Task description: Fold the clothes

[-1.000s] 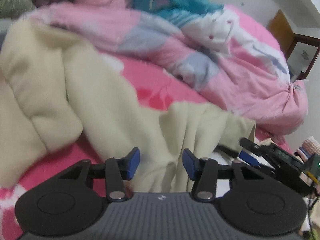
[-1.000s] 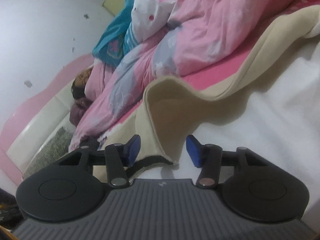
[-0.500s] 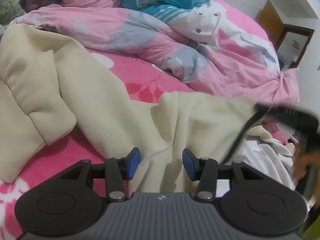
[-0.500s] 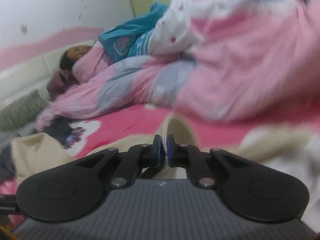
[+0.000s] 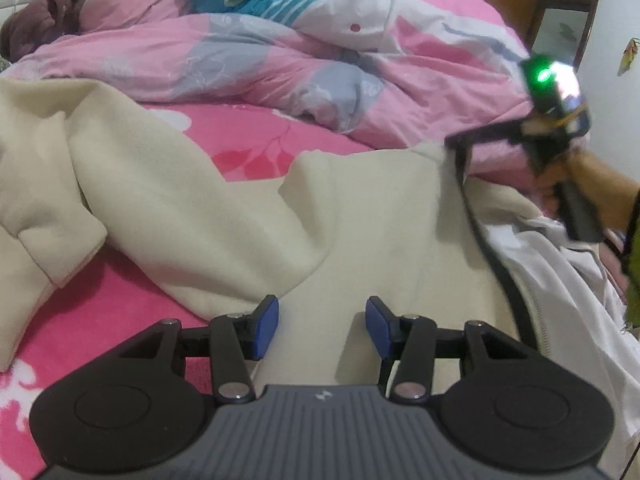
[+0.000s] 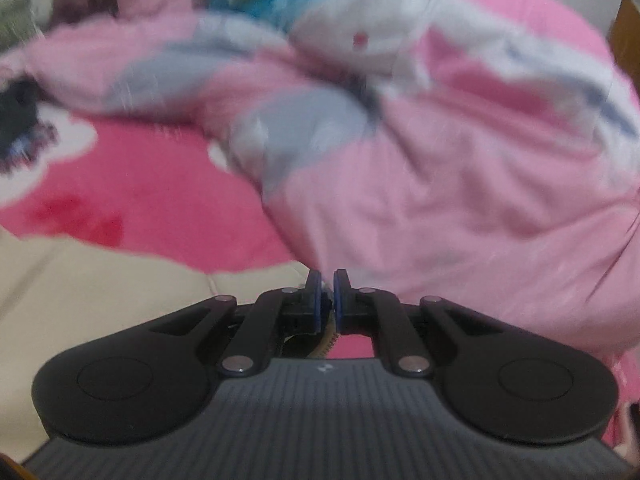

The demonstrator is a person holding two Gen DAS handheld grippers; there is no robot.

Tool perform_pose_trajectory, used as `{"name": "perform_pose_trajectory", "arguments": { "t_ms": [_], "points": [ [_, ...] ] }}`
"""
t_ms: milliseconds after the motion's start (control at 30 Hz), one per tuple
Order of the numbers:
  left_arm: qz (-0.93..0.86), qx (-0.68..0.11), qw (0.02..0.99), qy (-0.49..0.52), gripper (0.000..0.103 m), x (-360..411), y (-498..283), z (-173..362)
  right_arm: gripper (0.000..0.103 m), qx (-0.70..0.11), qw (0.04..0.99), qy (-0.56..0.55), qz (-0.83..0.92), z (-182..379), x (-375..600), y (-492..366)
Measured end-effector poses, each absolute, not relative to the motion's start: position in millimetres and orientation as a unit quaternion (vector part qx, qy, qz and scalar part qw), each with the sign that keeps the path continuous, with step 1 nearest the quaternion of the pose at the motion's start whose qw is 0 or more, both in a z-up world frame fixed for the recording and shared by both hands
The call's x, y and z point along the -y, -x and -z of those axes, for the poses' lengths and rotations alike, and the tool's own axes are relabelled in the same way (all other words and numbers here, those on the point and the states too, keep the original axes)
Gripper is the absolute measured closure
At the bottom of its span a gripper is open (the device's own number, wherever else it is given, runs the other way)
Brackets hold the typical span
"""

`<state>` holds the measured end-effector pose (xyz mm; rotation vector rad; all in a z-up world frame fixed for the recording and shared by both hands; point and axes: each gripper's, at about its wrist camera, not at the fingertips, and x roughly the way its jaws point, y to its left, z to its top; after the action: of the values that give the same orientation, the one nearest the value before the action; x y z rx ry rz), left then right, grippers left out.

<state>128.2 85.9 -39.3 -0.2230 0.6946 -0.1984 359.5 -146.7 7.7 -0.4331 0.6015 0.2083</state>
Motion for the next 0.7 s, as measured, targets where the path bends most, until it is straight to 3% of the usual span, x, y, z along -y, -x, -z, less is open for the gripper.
{"name": "perform_pose_trajectory", "arguments": {
  "t_ms": [167,433,600,700],
  "points": [
    [0.098,-0.34,0.929,0.106,0.052,-86.7,-127.9,41.0,0.096,-0.307,0.942,0.133,-0.026,5.5,178.3,-365.4],
    [0.106,-0.334,0.929,0.118,0.052,-90.7,-122.3,35.2,0.092,-0.249,0.959,-0.125,-0.052,-93.3,288.5,-218.3],
    [0.124,-0.323,0.929,0.133,0.052,-98.0,-106.2,21.8,0.068,-0.271,0.948,-0.135,-0.101,-105.2,286.5,-80.0],
    [0.121,-0.319,0.933,0.116,0.052,-98.4,-84.4,12.8,0.06,-0.301,0.938,-0.116,-0.13,-88.4,262.0,-13.6]
  ]
}}
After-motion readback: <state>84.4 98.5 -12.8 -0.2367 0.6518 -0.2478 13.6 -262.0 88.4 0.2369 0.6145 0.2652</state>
